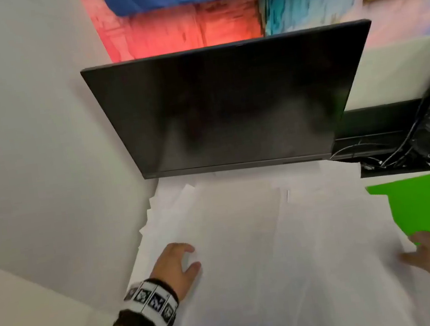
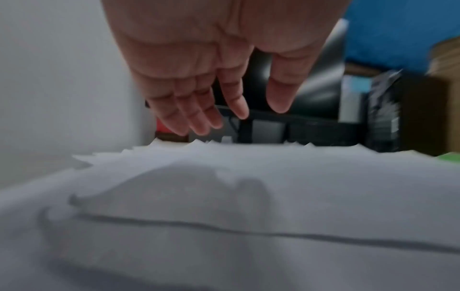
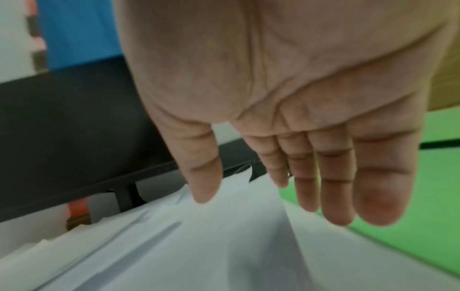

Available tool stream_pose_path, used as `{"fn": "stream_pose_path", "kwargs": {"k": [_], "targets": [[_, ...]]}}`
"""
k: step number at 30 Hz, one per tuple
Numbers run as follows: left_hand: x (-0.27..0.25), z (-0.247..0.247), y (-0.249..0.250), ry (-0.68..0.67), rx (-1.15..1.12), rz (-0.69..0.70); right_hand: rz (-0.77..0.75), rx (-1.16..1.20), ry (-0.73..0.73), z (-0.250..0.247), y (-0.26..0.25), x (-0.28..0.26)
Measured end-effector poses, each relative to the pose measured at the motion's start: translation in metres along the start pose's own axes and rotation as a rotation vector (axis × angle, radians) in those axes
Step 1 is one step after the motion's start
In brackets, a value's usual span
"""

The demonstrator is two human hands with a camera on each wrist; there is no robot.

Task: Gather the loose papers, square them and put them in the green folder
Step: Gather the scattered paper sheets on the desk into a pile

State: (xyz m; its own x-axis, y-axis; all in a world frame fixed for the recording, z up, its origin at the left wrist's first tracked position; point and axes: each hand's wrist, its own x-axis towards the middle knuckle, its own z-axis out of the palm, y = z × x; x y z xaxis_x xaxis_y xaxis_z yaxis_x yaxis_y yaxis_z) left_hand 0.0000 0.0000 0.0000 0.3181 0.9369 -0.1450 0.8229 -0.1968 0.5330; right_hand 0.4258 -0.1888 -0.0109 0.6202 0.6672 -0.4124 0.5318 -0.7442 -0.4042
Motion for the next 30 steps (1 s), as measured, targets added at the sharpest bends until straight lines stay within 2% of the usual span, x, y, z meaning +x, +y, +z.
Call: {"fn": "stream_pose_path", "kwargs": {"k": [2, 4, 6, 8, 16, 20, 23, 26, 28, 30], "targets": [[0.024, 0.005, 0.000, 0.002, 0.121, -0.151, 0.091, 0.070, -0.081, 0.010, -0.007, 0.005], [0.044, 0.005, -0.001, -0.052, 0.237, -0.302, 0.133, 0.142, -0.120, 0.016, -0.015, 0.006], [0.049, 0.007, -0.004, -0.124, 0.288, -0.422, 0.111, 0.144, -0.111, 0.024, -0.025, 0.000], [0.053, 0.009, -0.009, -0.165, 0.282, -0.478, 0.103, 0.172, -0.116, 0.031, -0.027, 0.005], [0.059, 0.030, 0.009, -0.320, 0.165, -0.458, 0.107, 0.377, -0.153, 0.055, -0.048, 0.008], [0.047, 0.047, 0.027, -0.376, 0.044, -0.412, 0.155, 0.689, -0.156, 0.065, -0.071, 0.005], [0.039, 0.060, 0.040, -0.424, -0.015, -0.373, 0.187, 0.877, -0.224, 0.079, -0.086, 0.009], [0.033, 0.068, 0.047, -0.468, -0.074, -0.343, 0.079, 0.781, -0.247, 0.078, -0.104, -0.007], [0.030, 0.069, 0.047, -0.427, -0.155, -0.328, 0.091, 0.724, -0.172, 0.076, -0.103, -0.006], [0.029, 0.066, 0.046, -0.325, -0.245, -0.330, 0.134, 0.804, -0.138, 0.073, -0.098, -0.001]]}}
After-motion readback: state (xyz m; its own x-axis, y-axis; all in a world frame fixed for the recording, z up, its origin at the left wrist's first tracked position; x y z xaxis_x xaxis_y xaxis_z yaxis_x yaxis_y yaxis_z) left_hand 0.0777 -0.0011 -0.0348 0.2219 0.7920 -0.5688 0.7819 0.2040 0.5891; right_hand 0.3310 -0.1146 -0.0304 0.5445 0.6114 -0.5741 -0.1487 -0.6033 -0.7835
